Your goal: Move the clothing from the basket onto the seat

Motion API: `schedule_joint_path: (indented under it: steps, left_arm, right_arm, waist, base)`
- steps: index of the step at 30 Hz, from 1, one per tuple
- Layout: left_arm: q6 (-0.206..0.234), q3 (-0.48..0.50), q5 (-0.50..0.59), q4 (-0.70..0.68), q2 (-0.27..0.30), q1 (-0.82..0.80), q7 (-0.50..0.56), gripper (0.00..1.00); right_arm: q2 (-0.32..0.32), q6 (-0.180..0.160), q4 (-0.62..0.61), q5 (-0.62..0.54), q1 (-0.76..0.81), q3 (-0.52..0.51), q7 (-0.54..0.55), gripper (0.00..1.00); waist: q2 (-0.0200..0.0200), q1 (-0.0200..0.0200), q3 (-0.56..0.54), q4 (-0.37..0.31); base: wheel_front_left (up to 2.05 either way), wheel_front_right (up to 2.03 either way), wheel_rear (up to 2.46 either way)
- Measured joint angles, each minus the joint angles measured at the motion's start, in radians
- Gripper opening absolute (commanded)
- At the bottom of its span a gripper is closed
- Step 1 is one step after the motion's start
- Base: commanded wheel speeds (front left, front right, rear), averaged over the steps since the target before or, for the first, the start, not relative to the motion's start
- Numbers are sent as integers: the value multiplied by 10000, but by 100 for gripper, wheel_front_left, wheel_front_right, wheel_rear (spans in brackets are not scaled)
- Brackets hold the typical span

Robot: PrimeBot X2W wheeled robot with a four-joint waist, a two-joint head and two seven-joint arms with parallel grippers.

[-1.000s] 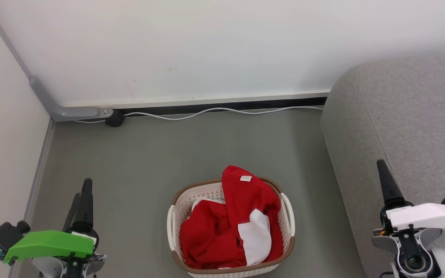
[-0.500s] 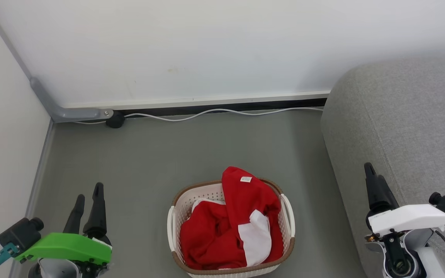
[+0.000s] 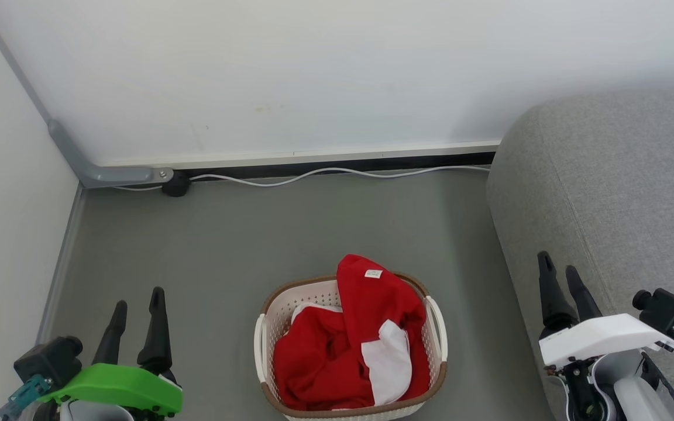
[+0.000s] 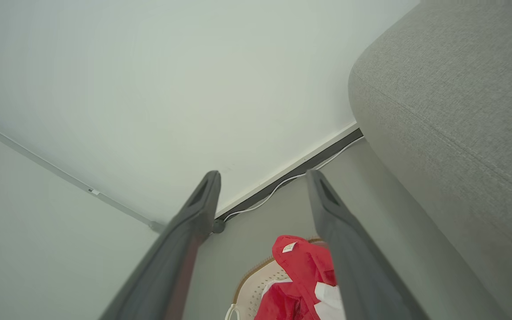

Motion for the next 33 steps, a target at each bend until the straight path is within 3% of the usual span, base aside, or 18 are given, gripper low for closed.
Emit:
schedule_joint_path:
  steps: [33]
  left_arm:
    - [228, -290, 4080, -192, 4, 608, -1187, 100]
  right_arm:
    - [-56, -660, -395, -4337, 314, 963, -1126, 100]
  waist:
    - [0, 0, -29, 53]
  base:
    - [0, 0, 0]
